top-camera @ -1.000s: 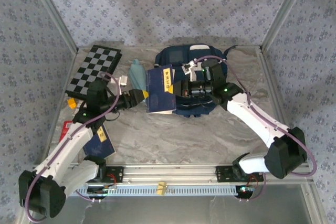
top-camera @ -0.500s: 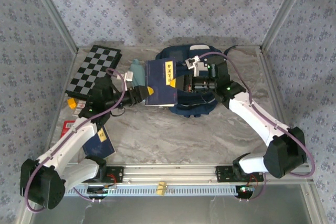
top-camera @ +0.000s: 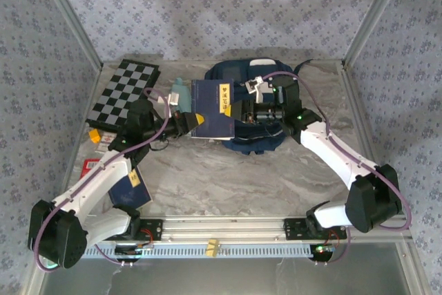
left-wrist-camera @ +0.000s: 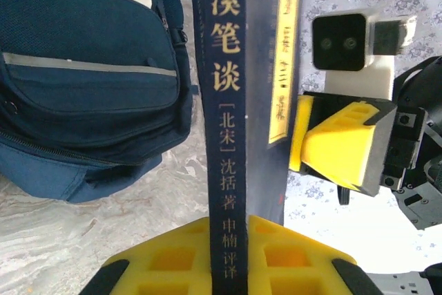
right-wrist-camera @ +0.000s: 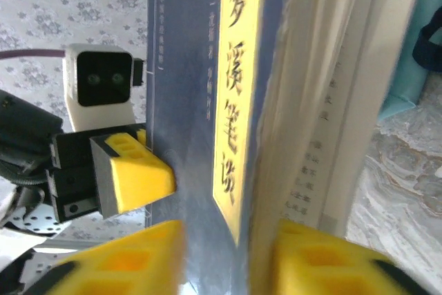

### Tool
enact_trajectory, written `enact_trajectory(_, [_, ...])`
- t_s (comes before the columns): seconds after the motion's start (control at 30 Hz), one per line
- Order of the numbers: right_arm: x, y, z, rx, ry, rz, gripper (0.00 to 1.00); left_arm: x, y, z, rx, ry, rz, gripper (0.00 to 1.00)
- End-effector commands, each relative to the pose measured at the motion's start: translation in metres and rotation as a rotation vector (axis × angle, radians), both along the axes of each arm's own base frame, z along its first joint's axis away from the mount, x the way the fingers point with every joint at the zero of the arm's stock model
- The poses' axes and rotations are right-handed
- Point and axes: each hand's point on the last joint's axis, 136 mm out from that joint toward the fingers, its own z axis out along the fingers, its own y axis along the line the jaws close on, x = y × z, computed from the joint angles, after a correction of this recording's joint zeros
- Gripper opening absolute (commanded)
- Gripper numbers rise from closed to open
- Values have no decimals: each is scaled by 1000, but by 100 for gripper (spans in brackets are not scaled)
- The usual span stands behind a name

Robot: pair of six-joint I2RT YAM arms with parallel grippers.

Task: Pack the student bag

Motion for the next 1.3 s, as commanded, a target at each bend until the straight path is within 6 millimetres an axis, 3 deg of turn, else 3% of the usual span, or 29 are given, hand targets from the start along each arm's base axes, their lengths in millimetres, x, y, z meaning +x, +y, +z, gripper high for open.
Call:
enact_trajectory(0.0, [0,-13,-14,-39,45,-46,59,11,-4,45,-75,-115,25,0])
enact_trajectory(0.03, [1,-18,-23,-62,79,-73,67,11,-4,50,-90,-126,27,0])
enact_trajectory(0.13, [2,-26,-41,-73,152,-120,80,15,-5,60,-131,-140,46,0])
enact_trajectory(0.23, [1,-16,-40,-11,174,-94,88,14,-13,67,-164,-144,35,0])
enact_trajectory(0.4, [-5,9,3,157,100,-4,89,12,-26,66,-139,-154,4,0])
enact_trajectory(0.5, [-7,9,26,212,56,8,88,17,-25,55,-103,-133,25,0])
enact_trajectory(0.57, [-7,5,31,215,41,-6,85,18,-25,50,-84,-131,25,0])
enact_trajectory(0.87, [-10,-8,30,167,8,-46,61,21,-23,32,-14,-111,36,0])
enact_trajectory(1.13, [0,-15,11,82,33,-95,10,21,-24,25,25,-114,25,0])
enact_trajectory(1.2, [0,-16,10,73,31,-98,2,20,-26,26,33,-121,13,1])
enact_trajectory(1.27, [0,-20,9,56,31,-106,0,19,-28,24,63,-133,1,9])
